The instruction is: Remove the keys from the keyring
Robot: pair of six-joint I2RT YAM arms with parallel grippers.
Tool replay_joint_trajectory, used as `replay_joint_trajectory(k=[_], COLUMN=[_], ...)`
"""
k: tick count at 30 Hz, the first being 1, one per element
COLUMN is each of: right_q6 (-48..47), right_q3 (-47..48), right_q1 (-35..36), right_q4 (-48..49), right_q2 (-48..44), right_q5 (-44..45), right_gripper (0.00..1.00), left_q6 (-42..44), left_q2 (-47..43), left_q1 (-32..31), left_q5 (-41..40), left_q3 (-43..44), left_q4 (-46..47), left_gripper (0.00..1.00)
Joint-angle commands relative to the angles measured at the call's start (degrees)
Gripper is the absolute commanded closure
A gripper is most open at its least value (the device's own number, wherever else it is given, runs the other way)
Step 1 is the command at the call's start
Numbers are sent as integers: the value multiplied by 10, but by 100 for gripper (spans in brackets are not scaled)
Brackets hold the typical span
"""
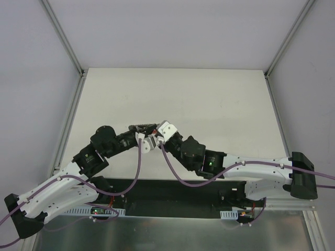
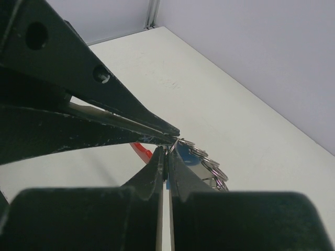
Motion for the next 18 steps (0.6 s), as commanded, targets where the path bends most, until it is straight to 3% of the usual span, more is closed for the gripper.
replay_joint_trajectory(k=[1,8,18], right_q6=[-4,-42,-198], right_q3=[28,34,-19], right_q1=[23,37,63], right_q4=[-3,1,130], right_q2=[21,43,45], right_q5=[-46,-30,-17], right_gripper=[99,99,99], left_q6=[-20,-37,-74], left_q2=[-13,-13,-16], left_q1=[6,13,20], left_q5=[19,25,49], left_q3=[35,34,27], left_q4=[105,110,137], left_gripper=[100,100,100])
